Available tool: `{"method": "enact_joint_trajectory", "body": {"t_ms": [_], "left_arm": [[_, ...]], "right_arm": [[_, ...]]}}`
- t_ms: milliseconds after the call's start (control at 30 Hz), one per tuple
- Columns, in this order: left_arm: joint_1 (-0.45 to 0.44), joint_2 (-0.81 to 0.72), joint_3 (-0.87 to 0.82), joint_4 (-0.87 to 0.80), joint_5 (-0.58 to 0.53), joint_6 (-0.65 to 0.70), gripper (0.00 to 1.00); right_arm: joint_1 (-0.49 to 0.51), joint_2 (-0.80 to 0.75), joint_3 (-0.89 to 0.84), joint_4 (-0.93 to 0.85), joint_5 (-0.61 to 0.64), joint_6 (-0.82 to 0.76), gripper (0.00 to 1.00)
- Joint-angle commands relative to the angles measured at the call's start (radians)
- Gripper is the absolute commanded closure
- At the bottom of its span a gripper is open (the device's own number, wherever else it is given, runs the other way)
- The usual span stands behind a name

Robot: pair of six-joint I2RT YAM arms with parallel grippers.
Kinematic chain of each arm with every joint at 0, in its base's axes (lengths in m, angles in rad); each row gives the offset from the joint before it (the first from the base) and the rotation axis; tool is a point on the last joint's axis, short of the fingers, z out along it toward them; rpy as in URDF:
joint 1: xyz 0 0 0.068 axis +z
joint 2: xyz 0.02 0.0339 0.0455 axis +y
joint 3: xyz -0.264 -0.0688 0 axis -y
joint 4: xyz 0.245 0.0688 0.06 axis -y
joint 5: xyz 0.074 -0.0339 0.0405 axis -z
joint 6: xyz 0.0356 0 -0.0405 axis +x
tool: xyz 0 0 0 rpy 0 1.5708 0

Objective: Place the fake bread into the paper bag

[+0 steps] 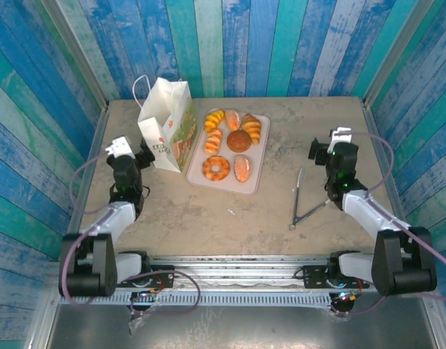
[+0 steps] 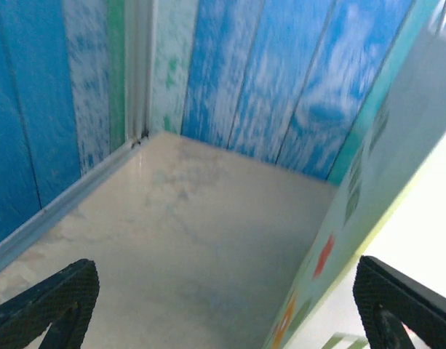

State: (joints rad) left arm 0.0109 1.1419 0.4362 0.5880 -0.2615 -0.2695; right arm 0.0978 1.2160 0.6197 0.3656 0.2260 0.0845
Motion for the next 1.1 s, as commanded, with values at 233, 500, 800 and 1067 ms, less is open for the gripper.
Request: {"method": "enact_joint_trajectory", "body": {"t_ms": [233,500,800,1067], "left_arm": [[-0.002,-0.142,0.35,-0.514,0.124,-0.317,0.06],[-0.003,0.045,0.772,-0.936,0.261,-0.134,0.05],[-0.002,0.272,0.98,-1.15,0.326,-0.002,0.0],[-0.002,0.365,1.043,-1.154,0.305,0.036,0.11]], "right_arm": [[0.006,0.129,0.371,-0.591,-0.373,0.218,0.0],[0.064,0.282,0.51,-0.751,-0.406,0.225,0.0],[0.124,0.401,0.584,-0.78,-0.44,0.267,0.0],[0.171,0.489,0.626,-0.781,-0.463,0.285,0.04]]}}
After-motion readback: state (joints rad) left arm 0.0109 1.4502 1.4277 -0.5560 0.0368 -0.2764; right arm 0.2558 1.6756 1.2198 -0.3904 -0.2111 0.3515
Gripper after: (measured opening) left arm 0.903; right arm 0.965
